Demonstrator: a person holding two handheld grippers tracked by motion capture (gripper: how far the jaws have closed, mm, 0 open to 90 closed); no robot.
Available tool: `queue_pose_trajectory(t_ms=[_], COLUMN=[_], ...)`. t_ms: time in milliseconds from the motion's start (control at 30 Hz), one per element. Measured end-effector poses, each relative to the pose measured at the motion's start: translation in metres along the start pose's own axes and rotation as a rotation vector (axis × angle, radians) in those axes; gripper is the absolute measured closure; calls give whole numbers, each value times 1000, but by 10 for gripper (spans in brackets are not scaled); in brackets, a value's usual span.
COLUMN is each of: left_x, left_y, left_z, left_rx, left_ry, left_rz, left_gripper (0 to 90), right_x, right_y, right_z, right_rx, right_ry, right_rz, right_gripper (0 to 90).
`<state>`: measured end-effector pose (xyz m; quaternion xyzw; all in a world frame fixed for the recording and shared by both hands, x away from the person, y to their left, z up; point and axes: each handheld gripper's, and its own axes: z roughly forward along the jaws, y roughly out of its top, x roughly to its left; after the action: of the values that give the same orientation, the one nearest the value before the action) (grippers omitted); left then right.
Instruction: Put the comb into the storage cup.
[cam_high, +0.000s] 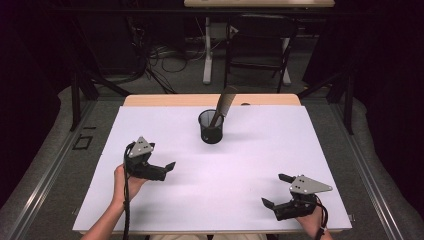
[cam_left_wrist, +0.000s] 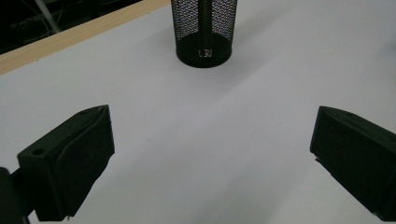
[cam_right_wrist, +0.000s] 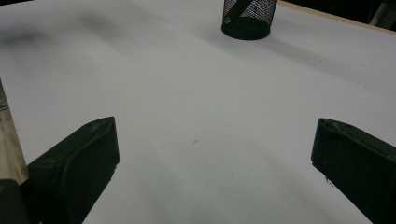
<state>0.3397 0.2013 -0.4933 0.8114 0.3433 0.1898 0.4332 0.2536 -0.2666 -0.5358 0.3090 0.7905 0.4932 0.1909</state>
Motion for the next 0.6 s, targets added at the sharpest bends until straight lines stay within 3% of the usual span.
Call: queue_pose_trajectory(t_ms=[600], left_x=[-6], left_y=[-23], left_z=[-18], left_rx=[-20], left_ry=[9], left_rz=[-40], left_gripper=[0], right_x=[0], right_y=[0], right_z=[1], right_rx=[1], right_ry=[3], right_rz=[2], right_gripper=[5])
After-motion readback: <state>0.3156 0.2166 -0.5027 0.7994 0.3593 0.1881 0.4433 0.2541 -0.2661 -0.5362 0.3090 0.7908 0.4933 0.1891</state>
